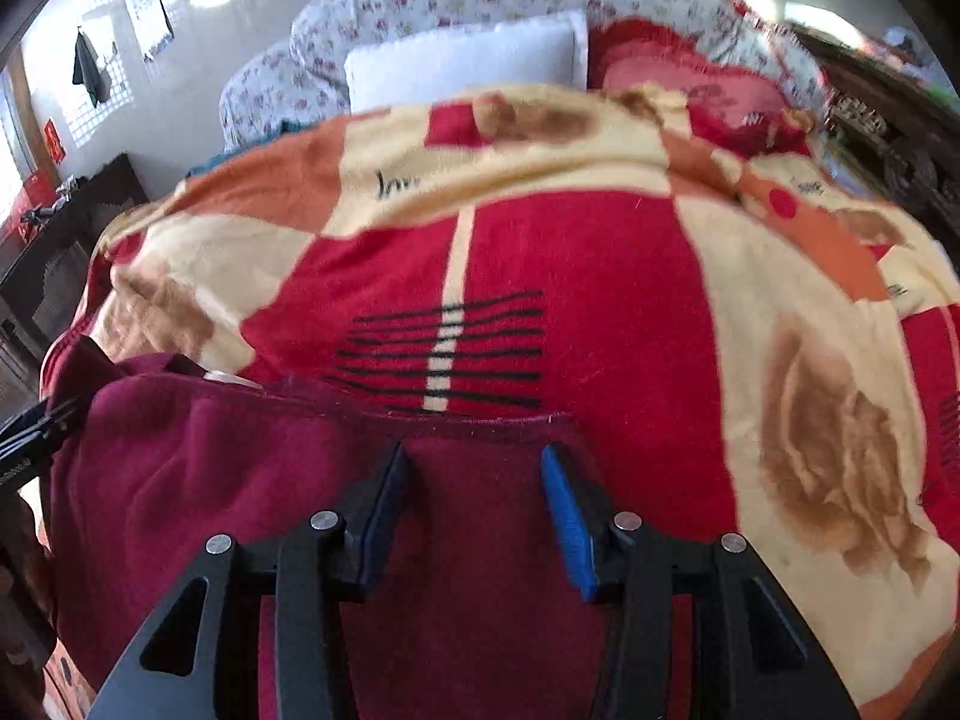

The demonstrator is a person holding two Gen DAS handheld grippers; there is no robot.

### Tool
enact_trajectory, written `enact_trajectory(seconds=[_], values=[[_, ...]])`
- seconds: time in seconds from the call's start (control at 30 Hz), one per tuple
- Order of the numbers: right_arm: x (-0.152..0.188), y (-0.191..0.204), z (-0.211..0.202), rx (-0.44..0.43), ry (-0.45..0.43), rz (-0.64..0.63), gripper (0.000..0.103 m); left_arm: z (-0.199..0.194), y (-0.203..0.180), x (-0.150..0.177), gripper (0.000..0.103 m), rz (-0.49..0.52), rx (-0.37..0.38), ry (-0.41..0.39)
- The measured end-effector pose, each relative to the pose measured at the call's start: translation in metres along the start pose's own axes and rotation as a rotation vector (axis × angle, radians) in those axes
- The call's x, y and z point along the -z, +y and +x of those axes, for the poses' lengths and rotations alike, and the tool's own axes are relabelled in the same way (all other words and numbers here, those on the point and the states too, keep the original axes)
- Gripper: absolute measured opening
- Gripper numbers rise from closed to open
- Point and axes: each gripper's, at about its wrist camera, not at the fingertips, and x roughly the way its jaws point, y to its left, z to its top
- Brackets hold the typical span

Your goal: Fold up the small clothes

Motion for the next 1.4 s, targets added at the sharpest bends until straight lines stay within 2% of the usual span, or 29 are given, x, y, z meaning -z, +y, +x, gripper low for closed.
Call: enact_trajectory(seconds=[0.03,0.1,0.13,0.17,0.27,0.33,0.47,0.63,0.7,0.77,0.93,1.03,1.2,1.23,1.27,1.33,1.4], values=[[0.003,0.004,-0.017,-0.019,-0.038,-0.002,0.053,-0.004,0.001,0.001,0.086,-0.001,0.0,-0.003],[0.009,0.011,-0.04,-0.059,-0.071,-0.013,0.065,-0.015,0.0,0.005,0.086,0.012,-0.012,-0.014],[0.013,0.015,-0.051,-0.081,-0.077,-0.017,0.074,-0.021,-0.001,0.008,0.086,0.024,-0.021,-0.019],[0.019,0.018,-0.066,-0.102,-0.087,-0.009,0.077,-0.026,-0.002,0.01,0.086,0.032,-0.023,-0.023],[0.033,0.027,-0.089,-0.121,-0.105,-0.005,0.077,-0.04,-0.003,0.02,0.086,0.039,-0.029,-0.023],[0.043,0.031,-0.099,-0.096,-0.118,0.008,0.078,-0.046,0.0,0.028,0.086,0.019,-0.038,-0.008],[0.058,0.033,-0.098,-0.079,-0.109,0.035,0.078,-0.056,0.005,0.047,0.086,-0.028,-0.045,-0.006],[0.073,0.031,-0.079,-0.009,-0.086,0.025,0.078,-0.049,0.014,0.068,0.086,-0.056,-0.035,0.014],[0.076,0.03,-0.072,-0.026,-0.098,0.01,0.085,-0.041,0.017,0.073,0.086,-0.063,-0.034,0.027],[0.078,0.034,-0.068,-0.032,-0.109,-0.021,0.096,-0.034,0.02,0.075,0.086,-0.074,-0.018,0.03],[0.086,0.049,-0.058,0.044,-0.145,-0.097,0.102,-0.03,0.023,0.078,0.09,-0.085,-0.005,0.017],[0.085,0.054,-0.062,0.067,-0.157,-0.109,0.102,-0.03,0.025,0.077,0.091,-0.081,0.009,0.015],[0.078,0.057,-0.079,-0.008,-0.185,-0.056,0.1,-0.034,0.03,0.079,0.09,-0.085,0.032,0.012],[0.076,0.062,-0.082,-0.023,-0.186,-0.067,0.092,-0.035,0.03,0.079,0.09,-0.081,0.029,0.008],[0.073,0.07,-0.084,-0.04,-0.179,-0.092,0.076,-0.037,0.031,0.081,0.09,-0.077,0.027,0.004],[0.068,0.087,-0.083,-0.072,-0.168,-0.124,0.058,-0.042,0.03,0.083,0.09,-0.062,0.028,-0.009],[0.06,0.106,-0.077,-0.105,-0.154,-0.157,0.056,-0.047,0.028,0.084,0.09,-0.034,0.032,-0.019]])
